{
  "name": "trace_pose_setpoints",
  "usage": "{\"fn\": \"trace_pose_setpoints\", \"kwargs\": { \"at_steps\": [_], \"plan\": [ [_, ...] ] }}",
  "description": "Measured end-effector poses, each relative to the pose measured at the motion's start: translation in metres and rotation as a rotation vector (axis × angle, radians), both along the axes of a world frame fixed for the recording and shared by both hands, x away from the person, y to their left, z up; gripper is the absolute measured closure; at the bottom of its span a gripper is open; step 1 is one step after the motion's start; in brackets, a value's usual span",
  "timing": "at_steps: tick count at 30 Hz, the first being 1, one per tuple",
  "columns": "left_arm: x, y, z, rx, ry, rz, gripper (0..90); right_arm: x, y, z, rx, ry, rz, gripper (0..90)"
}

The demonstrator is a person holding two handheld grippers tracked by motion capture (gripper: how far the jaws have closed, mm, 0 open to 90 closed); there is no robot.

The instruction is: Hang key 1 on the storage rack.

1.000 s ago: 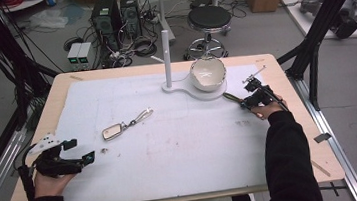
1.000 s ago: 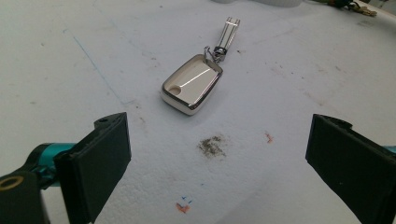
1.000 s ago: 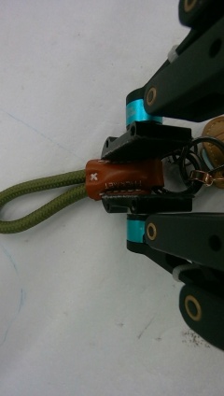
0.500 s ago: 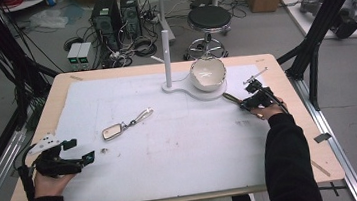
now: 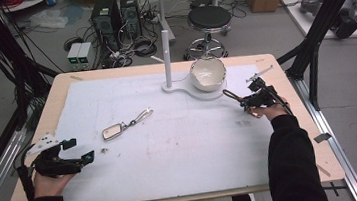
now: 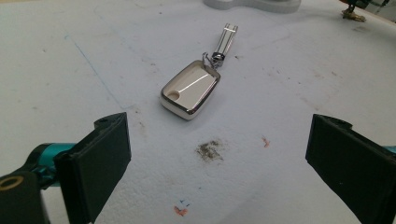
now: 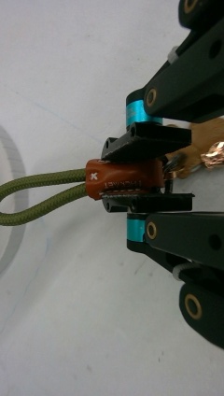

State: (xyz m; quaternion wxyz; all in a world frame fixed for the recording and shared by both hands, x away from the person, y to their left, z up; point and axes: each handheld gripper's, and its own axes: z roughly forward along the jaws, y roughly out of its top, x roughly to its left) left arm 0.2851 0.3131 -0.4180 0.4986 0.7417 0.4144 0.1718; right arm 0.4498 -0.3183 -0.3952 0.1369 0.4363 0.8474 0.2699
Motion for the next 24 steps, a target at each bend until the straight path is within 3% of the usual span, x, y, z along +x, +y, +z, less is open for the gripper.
{"fn": "trace_pose_setpoints", "kwargs": {
  "at_steps": [12,24],
  "plan": [
    [0.001,-0.001,0.0,-0.005,0.003,-0.01,7.2,-0.018,0.018,0.043,0.065,-0.089,0.079,73.4],
    [0.001,0.0,0.0,-0.011,-0.001,-0.009,7.2,-0.017,0.048,0.084,0.053,-0.152,0.123,73.4]
  ]
}}
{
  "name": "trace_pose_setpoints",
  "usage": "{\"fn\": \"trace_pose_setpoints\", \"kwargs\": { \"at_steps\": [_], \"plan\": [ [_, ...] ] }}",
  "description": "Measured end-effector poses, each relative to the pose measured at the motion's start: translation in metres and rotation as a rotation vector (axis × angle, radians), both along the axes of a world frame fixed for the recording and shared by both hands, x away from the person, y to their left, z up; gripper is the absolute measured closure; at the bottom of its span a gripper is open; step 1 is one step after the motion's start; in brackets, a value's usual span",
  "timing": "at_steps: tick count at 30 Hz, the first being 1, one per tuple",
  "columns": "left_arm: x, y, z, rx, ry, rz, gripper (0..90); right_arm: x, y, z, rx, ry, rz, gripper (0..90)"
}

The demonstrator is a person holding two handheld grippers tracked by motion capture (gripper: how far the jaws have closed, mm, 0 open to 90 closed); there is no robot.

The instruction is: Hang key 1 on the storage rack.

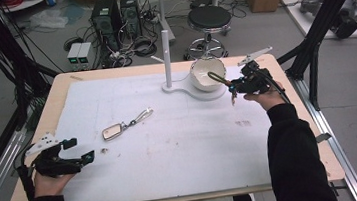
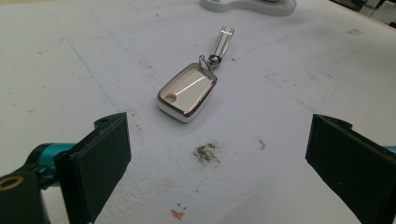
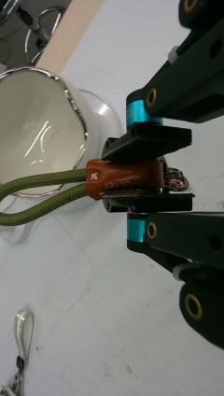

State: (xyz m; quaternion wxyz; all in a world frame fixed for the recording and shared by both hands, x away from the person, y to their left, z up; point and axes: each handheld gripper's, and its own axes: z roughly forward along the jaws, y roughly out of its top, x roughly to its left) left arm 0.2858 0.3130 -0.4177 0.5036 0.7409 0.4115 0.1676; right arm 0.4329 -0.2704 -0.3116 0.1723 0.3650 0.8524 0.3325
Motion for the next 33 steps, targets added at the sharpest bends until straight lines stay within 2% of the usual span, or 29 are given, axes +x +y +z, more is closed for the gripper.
{"fn": "trace_pose_setpoints", "kwargs": {
  "at_steps": [12,26,29,33],
  "plan": [
    [0.0,0.001,0.0,-0.003,-0.001,-0.001,7.2,-0.002,0.034,0.032,-0.016,-0.043,0.075,73.4],
    [0.0,0.001,0.0,0.0,-0.001,-0.001,7.2,0.01,0.065,0.059,-0.005,-0.073,0.119,73.3],
    [0.0,0.0,0.0,0.003,0.001,-0.005,7.2,0.014,0.075,0.064,-0.032,-0.08,0.134,73.4],
    [0.0,0.0,0.0,0.001,0.001,-0.004,7.2,0.02,0.085,0.068,-0.038,-0.076,0.145,73.3]
  ]
}}
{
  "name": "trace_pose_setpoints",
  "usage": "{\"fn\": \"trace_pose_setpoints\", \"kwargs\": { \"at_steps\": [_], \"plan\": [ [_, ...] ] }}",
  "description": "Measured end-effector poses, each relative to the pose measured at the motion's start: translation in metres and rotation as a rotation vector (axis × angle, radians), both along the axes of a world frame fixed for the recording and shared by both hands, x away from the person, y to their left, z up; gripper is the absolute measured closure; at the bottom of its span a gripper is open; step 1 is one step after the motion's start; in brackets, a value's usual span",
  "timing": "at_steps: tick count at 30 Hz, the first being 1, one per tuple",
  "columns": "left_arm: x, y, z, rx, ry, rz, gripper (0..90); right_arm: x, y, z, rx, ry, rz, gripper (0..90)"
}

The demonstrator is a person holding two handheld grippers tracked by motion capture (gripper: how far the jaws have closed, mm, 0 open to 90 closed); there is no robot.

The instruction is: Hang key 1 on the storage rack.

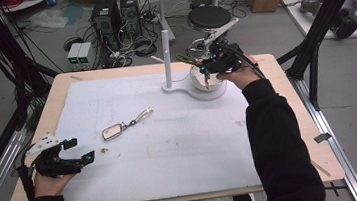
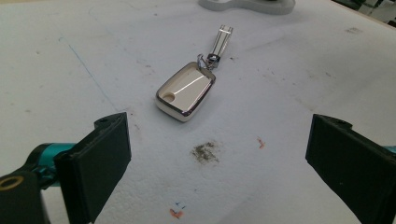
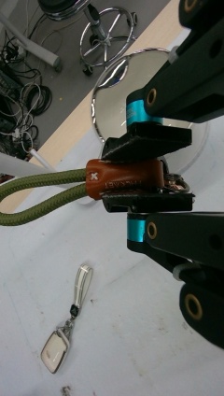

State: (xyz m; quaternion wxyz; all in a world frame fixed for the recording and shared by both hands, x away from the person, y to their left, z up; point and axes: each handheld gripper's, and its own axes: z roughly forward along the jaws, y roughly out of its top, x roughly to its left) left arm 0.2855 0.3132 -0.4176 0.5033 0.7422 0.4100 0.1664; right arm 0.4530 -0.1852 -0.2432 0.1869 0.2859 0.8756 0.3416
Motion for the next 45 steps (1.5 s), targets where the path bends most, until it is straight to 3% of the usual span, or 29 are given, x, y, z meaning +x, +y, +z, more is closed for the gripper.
{"fn": "trace_pose_setpoints", "kwargs": {
  "at_steps": [15,27,45],
  "plan": [
    [0.0,0.001,0.0,-0.005,-0.006,0.005,7.2,0.021,0.028,0.018,-0.015,-0.007,0.026,73.3],
    [0.001,0.004,0.0,-0.005,-0.005,0.006,7.2,0.038,0.041,0.011,-0.023,0.008,0.006,73.3],
    [0.002,0.005,-0.001,-0.016,-0.008,0.007,7.2,0.043,0.055,0.001,-0.08,-0.011,-0.01,73.3]
  ]
}}
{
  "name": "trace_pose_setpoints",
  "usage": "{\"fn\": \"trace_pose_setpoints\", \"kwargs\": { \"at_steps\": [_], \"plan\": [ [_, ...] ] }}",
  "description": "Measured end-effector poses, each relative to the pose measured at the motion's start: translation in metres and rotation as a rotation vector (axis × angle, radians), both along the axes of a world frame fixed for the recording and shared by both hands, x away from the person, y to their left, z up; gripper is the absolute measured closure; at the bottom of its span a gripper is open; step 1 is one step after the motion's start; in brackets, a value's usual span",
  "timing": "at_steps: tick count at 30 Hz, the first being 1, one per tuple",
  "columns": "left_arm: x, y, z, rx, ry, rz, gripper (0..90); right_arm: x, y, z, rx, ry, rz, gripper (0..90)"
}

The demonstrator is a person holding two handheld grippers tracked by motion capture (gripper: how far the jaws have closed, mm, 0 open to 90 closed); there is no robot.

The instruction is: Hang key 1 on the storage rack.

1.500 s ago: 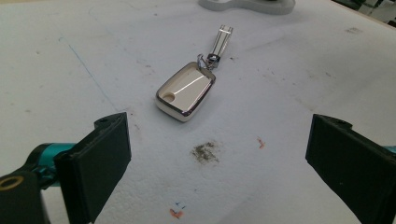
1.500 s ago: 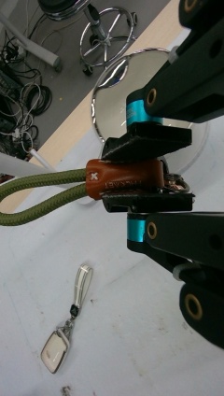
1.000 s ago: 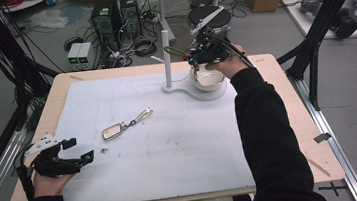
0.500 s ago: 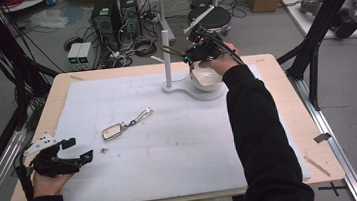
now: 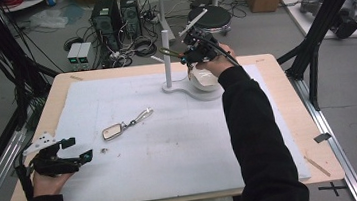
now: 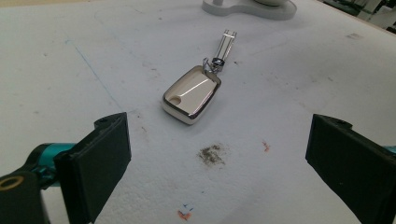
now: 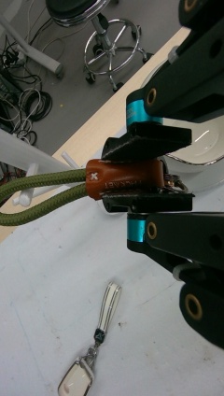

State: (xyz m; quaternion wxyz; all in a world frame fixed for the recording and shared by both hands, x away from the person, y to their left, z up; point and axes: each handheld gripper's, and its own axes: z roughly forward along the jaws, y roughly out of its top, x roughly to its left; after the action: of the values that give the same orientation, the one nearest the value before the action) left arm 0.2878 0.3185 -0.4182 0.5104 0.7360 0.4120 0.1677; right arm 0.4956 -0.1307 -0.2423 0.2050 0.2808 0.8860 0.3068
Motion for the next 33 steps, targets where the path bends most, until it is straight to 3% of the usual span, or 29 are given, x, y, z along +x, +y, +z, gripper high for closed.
{"fn": "trace_pose_setpoints", "kwargs": {
  "at_steps": [6,16,23,33],
  "plan": [
    [0.0,0.0,0.0,0.001,0.001,-0.003,7.2,0.002,0.005,-0.005,-0.021,-0.004,-0.008,73.2],
    [0.001,0.002,0.0,-0.003,0.002,-0.001,7.2,0.007,0.005,-0.015,-0.015,0.006,-0.026,73.1],
    [0.002,0.002,-0.001,-0.001,0.003,0.003,7.2,0.013,0.01,-0.03,-0.023,0.038,-0.042,72.6],
    [0.003,0.003,-0.001,-0.003,0.002,0.003,7.2,0.021,0.013,-0.049,0.021,0.084,-0.064,71.2]
  ]
}}
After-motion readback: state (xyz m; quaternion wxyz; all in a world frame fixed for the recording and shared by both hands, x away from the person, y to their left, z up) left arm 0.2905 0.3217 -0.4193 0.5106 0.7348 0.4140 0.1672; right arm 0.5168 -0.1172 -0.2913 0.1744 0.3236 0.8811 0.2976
